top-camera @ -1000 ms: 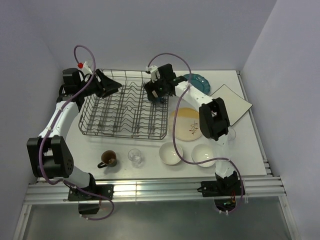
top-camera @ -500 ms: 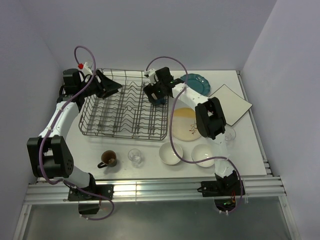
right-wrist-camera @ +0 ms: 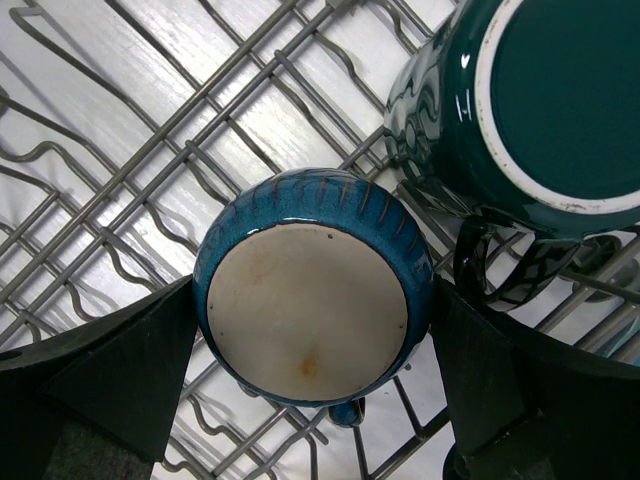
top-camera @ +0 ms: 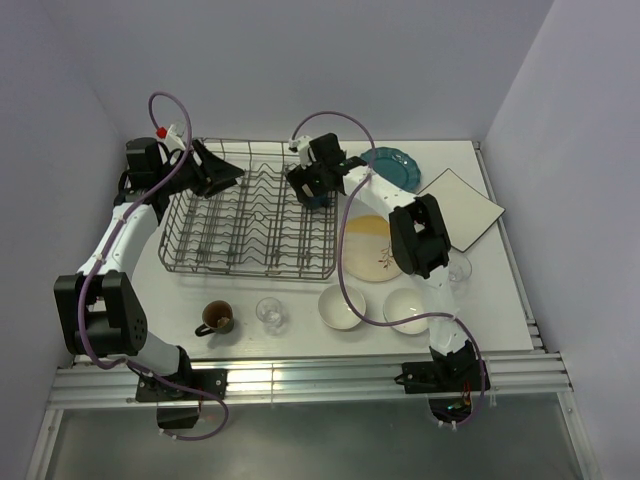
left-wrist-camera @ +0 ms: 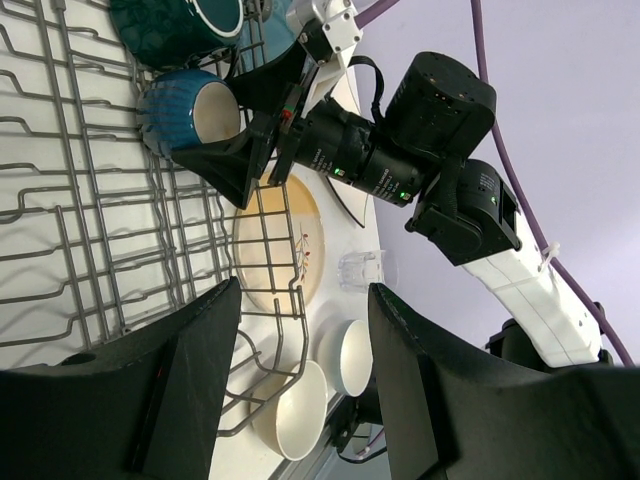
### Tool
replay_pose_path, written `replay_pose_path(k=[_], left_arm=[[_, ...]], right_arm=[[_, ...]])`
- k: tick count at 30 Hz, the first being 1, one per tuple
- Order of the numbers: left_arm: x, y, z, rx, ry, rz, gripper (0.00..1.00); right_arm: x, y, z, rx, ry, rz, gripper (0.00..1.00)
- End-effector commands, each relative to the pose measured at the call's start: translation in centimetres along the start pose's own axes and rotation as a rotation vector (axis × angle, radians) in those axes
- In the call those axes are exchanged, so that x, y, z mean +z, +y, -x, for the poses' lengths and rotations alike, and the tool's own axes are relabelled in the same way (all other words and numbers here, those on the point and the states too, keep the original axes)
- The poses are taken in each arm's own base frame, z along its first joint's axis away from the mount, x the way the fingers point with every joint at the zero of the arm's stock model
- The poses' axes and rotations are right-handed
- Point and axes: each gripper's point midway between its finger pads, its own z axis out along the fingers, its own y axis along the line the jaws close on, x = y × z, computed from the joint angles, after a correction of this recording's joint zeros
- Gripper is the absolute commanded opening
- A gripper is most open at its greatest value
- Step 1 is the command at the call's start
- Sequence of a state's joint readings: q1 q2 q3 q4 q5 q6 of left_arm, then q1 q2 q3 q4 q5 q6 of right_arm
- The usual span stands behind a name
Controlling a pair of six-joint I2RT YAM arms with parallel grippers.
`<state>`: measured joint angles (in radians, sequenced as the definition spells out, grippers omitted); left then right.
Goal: Load the mixed dishes into the dish rack
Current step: Place the cup upside down on the dish rack
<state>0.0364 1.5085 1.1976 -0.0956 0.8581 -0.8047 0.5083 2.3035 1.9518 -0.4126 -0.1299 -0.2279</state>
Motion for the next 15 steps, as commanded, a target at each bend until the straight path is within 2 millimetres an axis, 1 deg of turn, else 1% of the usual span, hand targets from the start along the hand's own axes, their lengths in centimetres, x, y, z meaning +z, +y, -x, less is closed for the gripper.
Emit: replay_pose_path(k=[1,6,7,10,13,15], left_arm=[[-0.9,-1.1,0.3,0.062,-0.029,-0.016,0.6],[-1.1,-1.0,0.3,0.063,-0.032,-0.013,0.6],[-1.1,-1.1,0.3,0.064,-0.032,-0.014,0.6],[-1.2,-1.0,0.2,0.061,-0.034,-0.015,0.6],[-1.2,-1.0,0.2,0.061,-0.034,-0.018,0.6],[-1.2,-1.0,0.2,0.061,-0.033,-0.019,0.6]], right_arm=[[-0.7,-2.6,2.9,0.035,-0.078,-0.102,0.6],[-1.5,-3.1,3.1,0.112,-0.087,-0.151,0.6],[-1.9,-3.2,3.4,0.119,-0.096,-0.153,0.6],[-2.5,-3.5,3.6,0.148,-0.104,-0.181,0.6],[-2.8,-3.7,4.0,0.175,-0.108,-0.195,0.61],[-2.9,-3.9,3.9,0.184,-0.103,-0.205,0.61]])
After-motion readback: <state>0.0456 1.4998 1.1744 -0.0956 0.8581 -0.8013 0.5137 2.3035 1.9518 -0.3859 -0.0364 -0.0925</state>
